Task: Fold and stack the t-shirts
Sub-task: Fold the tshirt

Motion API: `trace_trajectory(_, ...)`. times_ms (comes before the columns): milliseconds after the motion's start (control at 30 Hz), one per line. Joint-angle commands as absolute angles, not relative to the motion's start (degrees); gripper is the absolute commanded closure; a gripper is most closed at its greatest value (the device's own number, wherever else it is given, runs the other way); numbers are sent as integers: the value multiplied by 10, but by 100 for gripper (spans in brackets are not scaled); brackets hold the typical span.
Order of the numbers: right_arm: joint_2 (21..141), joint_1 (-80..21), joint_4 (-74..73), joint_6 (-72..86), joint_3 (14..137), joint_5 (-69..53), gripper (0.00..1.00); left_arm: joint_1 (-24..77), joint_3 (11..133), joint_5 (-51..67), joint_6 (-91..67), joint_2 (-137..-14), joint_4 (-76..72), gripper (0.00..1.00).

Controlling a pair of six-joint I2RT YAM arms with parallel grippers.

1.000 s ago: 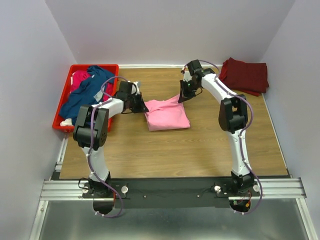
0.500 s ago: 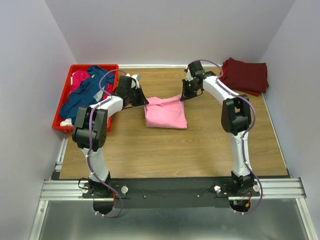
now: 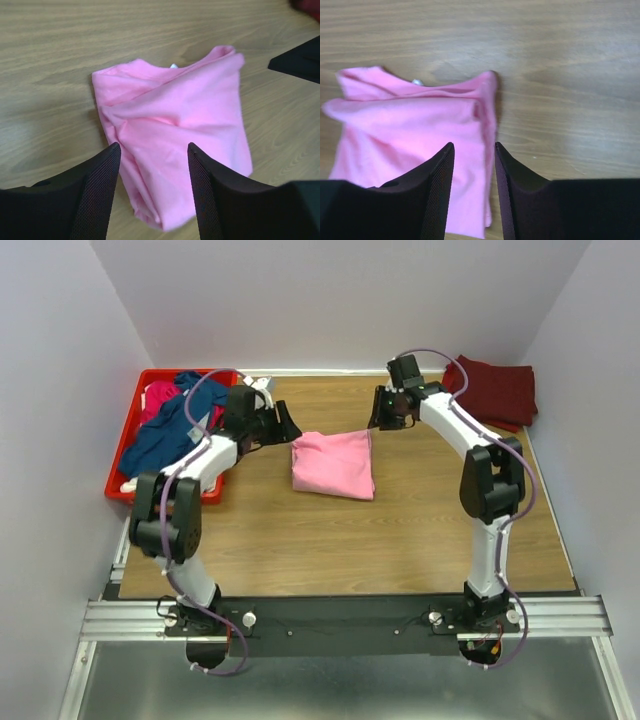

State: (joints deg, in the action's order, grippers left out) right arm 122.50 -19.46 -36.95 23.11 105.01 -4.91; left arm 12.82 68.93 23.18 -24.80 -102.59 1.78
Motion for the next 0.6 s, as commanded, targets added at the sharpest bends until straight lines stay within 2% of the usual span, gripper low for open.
trace_trajectory(0,1148,-187,-283,237,1005,-111,55,134,651,221,-236,-912,-20,37)
trace_trajectory(33,1142,-185,-261,238,978,-189,55,140,629,233,-239,-903,-26,43)
trace_trajectory(100,1138,-179,-188,252,954,-268,55,148,608,270,-254,-895,-59,55)
trace_trajectory(133,1143,-178,-163,276,936,-341,55,149,598,283,-260,-900,-70,68)
trace_trajectory(167,1151,-177,-114,289,932,-376,55,149,597,293,-265,-909,-80,74)
trace_trajectory(233,1179,-177,-47,321,924,-439,55,150,609,311,-283,-962,-92,80)
trace_trajectory(567,1346,-135,123,428,931,-512,55,146,745,336,-320,-1191,-138,85)
